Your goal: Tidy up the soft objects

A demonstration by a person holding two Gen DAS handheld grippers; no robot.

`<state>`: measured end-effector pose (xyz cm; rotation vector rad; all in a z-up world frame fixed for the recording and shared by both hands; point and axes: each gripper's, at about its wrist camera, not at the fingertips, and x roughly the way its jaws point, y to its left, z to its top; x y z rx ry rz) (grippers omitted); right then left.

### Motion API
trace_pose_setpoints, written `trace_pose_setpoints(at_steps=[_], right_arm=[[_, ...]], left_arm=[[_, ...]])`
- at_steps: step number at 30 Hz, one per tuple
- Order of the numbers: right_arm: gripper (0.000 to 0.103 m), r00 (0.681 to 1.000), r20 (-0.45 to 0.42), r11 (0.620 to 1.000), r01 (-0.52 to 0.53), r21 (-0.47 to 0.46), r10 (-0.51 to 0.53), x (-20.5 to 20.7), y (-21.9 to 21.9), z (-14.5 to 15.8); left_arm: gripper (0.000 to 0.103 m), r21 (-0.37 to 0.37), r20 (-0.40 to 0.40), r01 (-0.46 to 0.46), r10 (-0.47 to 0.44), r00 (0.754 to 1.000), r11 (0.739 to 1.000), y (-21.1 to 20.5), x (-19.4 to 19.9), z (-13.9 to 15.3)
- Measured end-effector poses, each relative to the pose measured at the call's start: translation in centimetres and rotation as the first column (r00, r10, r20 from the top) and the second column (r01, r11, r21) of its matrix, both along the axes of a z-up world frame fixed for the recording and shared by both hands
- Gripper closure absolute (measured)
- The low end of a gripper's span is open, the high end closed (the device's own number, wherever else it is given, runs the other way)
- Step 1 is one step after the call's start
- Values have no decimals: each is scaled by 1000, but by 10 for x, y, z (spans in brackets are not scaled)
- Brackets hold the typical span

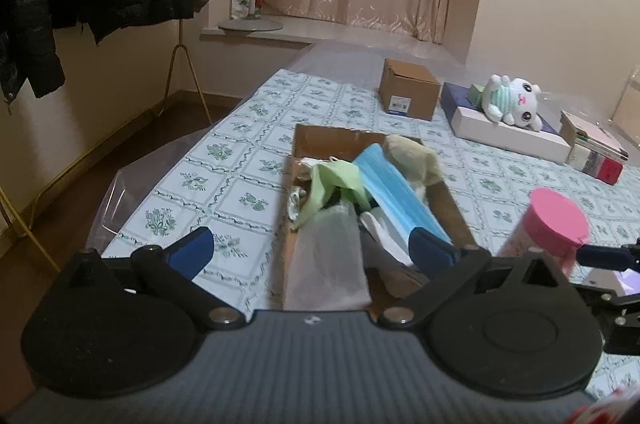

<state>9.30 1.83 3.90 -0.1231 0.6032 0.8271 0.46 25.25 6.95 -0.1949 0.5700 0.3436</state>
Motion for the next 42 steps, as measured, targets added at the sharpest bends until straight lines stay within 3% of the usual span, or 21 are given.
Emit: trace_pose_setpoints(at_steps=[7, 12, 21, 42], right_arm=[[32, 999, -29, 1000, 22, 13, -21, -23, -26, 7], [25, 994, -77, 997, 76, 18, -74, -33, -44, 10], [23, 990, -71, 993, 121, -11, -121, -53, -66, 14], [20, 986, -111, 992, 118, -50, -123, -64, -70, 4]], left_arm=[[0, 3, -12, -21, 21, 1000, 1000, -33, -28, 8], [1, -1, -40, -20, 20, 999, 1000, -54, -46, 6], [1, -39, -64, -27, 24, 998, 999, -82, -71, 2], [1, -12, -123, -8, 7, 992, 1000, -110, -80, -11]])
